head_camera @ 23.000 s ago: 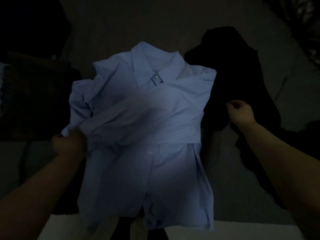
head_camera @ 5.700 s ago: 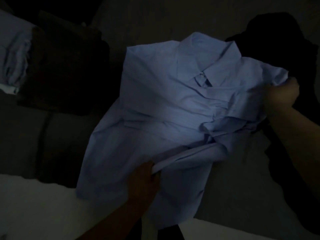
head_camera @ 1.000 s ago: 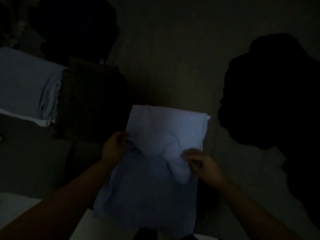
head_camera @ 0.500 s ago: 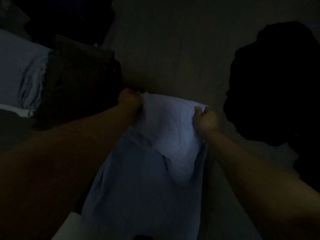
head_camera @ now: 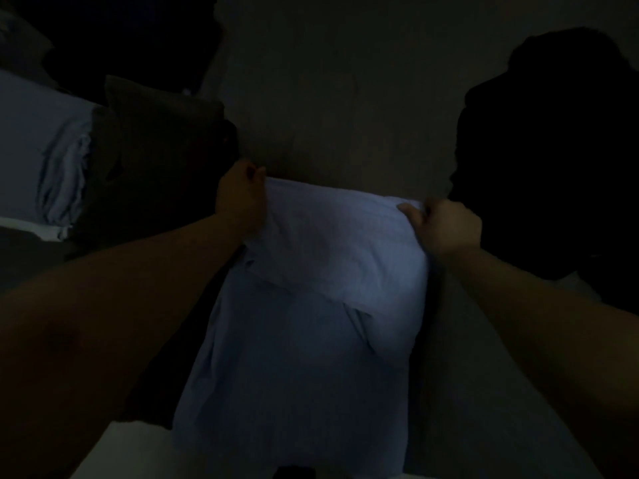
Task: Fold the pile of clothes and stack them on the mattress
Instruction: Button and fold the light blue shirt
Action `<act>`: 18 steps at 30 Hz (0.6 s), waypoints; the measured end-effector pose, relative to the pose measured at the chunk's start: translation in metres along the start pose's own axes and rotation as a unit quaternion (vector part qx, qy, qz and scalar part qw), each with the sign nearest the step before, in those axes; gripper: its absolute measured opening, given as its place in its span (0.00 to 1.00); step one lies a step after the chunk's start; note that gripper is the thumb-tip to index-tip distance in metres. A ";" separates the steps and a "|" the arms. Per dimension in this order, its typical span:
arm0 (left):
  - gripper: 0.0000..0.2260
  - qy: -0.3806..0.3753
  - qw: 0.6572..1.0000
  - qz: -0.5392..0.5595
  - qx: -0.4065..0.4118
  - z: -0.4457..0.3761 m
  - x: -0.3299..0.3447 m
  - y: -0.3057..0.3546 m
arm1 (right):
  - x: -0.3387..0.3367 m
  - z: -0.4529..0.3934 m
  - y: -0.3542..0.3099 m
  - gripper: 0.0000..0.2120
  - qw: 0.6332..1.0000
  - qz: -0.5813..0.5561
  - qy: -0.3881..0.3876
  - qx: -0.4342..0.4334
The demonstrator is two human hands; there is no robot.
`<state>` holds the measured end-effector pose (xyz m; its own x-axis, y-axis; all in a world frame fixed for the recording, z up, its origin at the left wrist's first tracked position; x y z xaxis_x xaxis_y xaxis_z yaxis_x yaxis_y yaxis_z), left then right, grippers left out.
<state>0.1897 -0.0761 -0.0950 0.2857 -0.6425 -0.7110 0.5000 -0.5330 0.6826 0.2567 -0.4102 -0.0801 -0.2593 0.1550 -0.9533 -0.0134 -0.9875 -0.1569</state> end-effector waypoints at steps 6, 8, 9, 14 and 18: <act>0.40 -0.192 0.904 -0.196 0.327 0.013 0.046 0.085 | 0.037 -0.018 -0.031 0.48 0.956 -0.072 -0.271 -0.085; 0.50 -0.328 0.798 -0.332 0.381 0.044 0.084 0.074 | 0.053 -0.010 -0.040 0.54 0.937 0.049 -0.321 -0.129; 0.53 -0.353 0.775 -0.378 0.363 0.052 0.093 0.057 | 0.054 -0.009 -0.039 0.56 0.940 0.110 -0.292 -0.136; 0.56 -0.291 0.804 -0.442 0.272 0.066 0.093 0.012 | 0.050 0.007 -0.048 0.52 0.953 0.216 -0.162 -0.140; 0.54 -0.305 0.842 -0.372 0.244 0.038 0.081 0.028 | 0.036 0.001 -0.051 0.45 0.957 0.071 -0.252 -0.123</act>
<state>0.1956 -0.1641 -0.1271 -0.5064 -0.1151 -0.8546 -0.0824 -0.9800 0.1809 0.2470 -0.3544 -0.1057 -0.6761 -0.0741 -0.7331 0.2679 -0.9516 -0.1509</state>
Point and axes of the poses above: each hand's wrist, its own z-axis away from the middle knuckle, its own x-axis out of the palm, y = z × x, the point moved 9 cm from there along -z, towards the middle knuckle, and after that the axes turned 3 degrees about x, right-handed, at the moved point
